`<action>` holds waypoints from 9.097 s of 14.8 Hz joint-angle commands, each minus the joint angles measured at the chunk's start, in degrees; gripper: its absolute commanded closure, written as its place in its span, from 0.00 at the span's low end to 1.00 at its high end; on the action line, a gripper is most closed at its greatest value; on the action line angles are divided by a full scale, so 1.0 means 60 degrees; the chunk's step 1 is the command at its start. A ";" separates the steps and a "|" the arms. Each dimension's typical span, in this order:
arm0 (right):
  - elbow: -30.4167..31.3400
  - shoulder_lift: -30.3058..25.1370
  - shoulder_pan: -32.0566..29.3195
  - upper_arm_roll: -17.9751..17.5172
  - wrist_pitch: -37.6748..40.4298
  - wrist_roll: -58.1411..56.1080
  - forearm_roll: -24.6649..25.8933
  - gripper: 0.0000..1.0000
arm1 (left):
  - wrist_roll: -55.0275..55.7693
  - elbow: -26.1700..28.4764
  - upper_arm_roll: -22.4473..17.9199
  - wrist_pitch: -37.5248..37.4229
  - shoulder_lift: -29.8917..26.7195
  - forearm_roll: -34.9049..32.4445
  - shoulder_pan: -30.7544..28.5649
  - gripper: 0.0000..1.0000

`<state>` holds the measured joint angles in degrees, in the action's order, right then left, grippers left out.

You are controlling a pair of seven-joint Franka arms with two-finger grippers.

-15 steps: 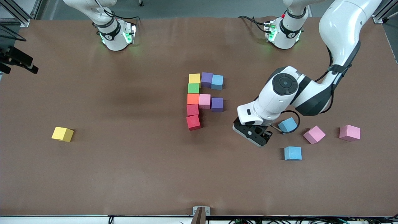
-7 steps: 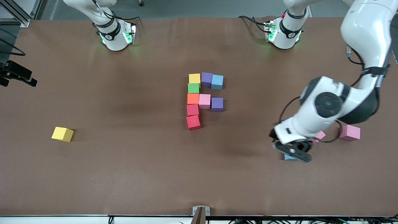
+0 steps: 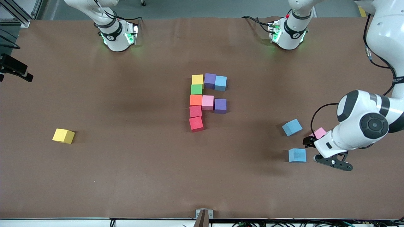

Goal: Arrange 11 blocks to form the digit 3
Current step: 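Reach and grasp the light blue block with the left gripper, then carry the light blue cube toward the red cubes with the left gripper, then lower the light blue cube beside the bottom red cube, open the left gripper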

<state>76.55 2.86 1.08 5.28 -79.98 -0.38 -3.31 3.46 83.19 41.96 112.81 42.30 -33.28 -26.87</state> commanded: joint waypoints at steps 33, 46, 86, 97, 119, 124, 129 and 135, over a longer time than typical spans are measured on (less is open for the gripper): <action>0.1364 -0.0989 0.0010 -0.0060 -0.1494 -0.0025 0.0171 0.00 | 0.3350 -0.0067 -0.1017 0.2966 0.1885 -0.0005 0.0597 0.38; 0.1320 -0.0974 -0.0034 -0.0045 -0.1523 -0.0025 0.0171 0.00 | 0.7065 -0.0096 -0.0563 0.2322 0.1447 0.0274 0.1504 1.00; 0.1290 -0.0872 0.0172 -0.0089 -0.1537 0.0005 0.0245 0.00 | 2.4751 -0.0258 -0.1311 0.1456 0.1754 -0.0825 0.7365 0.99; 0.1290 -0.0872 0.0171 -0.0075 -0.1537 -0.0025 0.0215 0.00 | 2.4839 -0.0301 -0.1325 0.1955 0.1871 -0.0796 0.7482 0.99; 0.1290 -0.0872 0.0157 -0.0075 -0.1537 -0.0010 0.0201 0.00 | 2.4868 -0.0668 -0.1970 0.2366 0.2032 -0.0693 0.8038 0.99; 0.1290 -0.0872 0.0127 -0.0075 -0.1537 -0.0010 0.0157 0.00 | 2.5234 -0.0668 -0.2028 0.2380 0.2032 -0.0678 0.8038 0.99; 0.1290 -0.0857 0.0157 -0.0075 -0.1537 0.0034 0.0157 0.00 | 2.5278 -0.0682 -0.2072 0.2570 0.2047 -0.0678 0.8053 0.99; 0.1290 -0.0857 0.0157 -0.0075 -0.1552 0.0078 0.0157 0.00 | 2.5264 -0.0653 -0.2072 0.2659 0.2047 -0.0693 0.8141 0.93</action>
<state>85.07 -2.64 1.89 4.79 -89.51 -0.37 -2.72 154.17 80.67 30.86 126.51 52.53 -37.06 20.44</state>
